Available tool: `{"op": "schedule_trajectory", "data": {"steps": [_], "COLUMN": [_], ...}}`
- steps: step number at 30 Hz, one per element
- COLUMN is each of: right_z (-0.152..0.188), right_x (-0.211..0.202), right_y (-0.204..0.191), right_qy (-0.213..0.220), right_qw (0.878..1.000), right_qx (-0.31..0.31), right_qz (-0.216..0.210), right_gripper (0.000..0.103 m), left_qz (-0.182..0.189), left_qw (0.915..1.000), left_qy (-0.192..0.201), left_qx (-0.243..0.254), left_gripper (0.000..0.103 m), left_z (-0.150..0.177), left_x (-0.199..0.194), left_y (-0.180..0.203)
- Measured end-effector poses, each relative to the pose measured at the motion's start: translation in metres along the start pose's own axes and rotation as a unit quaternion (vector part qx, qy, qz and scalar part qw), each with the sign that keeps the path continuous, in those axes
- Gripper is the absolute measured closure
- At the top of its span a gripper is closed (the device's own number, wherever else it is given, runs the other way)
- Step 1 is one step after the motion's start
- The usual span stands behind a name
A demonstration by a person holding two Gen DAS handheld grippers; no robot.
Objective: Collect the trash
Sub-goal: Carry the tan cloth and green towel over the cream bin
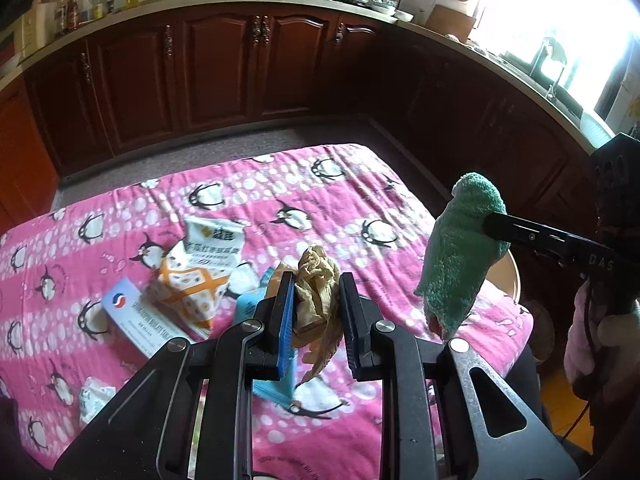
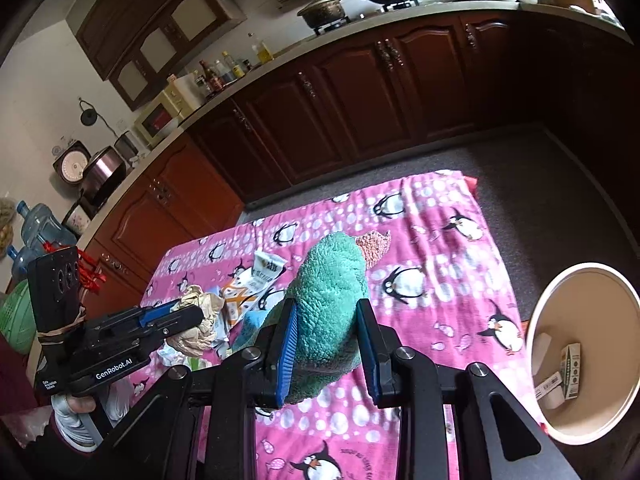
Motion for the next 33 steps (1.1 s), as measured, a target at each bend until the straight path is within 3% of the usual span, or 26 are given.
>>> {"op": "schedule_trajectory", "data": {"steps": [33], "right_z": [-0.013], "right_x": [-0.061], "right_y": [0.094], "right_qy": [0.037], "right_qw": [0.995], "right_qx": [0.054], "right_qz": [0.077], "right_gripper": [0.076], "left_qz": [0.055], "left_qw": [0.9962], "left_qy": [-0.032], "left_qx": [0.059], "left_gripper": [0.084], "left_z": [-0.022], "left_x": [0.058], "left_y": [0.092]}}
Point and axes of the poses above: each gripper's, at about its wrist camera, not at the fingertips, and x roughly the way its jaws point, y to its right, z to its underside, the point moved 2 cm from there along x, roughly the way its jaws point, and after that the axes turned 10 degrees about y, right-handed, at the moved point
